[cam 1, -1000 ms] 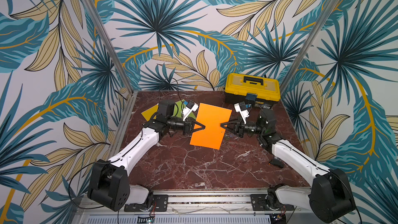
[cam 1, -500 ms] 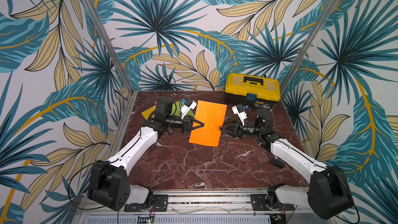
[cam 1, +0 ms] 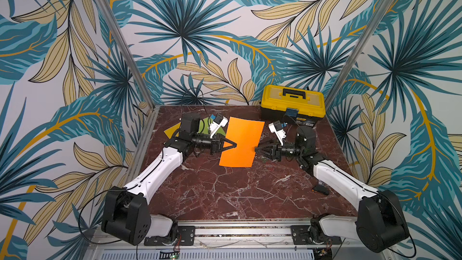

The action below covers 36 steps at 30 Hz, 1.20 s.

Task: Unclip the paperclips from the documents
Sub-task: Remove the paper clip from the document.

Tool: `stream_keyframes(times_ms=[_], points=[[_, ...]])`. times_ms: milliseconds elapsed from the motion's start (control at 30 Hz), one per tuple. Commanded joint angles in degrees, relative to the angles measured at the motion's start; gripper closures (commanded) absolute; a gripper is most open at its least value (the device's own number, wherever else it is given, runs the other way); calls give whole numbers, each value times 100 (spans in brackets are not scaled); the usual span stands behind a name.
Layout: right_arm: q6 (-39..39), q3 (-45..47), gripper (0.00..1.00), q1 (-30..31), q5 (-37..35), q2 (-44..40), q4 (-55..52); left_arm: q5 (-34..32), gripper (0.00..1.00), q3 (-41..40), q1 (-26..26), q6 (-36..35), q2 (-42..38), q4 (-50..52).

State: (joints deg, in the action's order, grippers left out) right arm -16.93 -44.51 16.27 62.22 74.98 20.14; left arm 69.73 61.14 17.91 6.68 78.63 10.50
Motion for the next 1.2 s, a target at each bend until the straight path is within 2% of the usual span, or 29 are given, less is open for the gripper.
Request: stream_keyframes(times_ms=[0, 200, 433, 667, 867, 1167], points=[[-253, -92, 59, -11, 239, 119, 446, 110, 100, 115, -33, -58, -199, -9], [-314, -43, 64, -11, 447, 134, 512, 84, 100, 126, -51, -65, -226, -11], [-256, 19, 74, -10, 410, -35, 473, 84, 100, 93, -125, -57, -243, -12], [-276, 13, 77, -15, 383, -150, 480, 67, 100, -15, -184, -60, -317, -17], [-333, 4, 86, -10, 416, -151, 513, 58, 100, -35, -205, -61, -340, -15], [-313, 21, 92, -15, 380, -166, 482, 41, 100, -46, -218, -79, -342, -13]])
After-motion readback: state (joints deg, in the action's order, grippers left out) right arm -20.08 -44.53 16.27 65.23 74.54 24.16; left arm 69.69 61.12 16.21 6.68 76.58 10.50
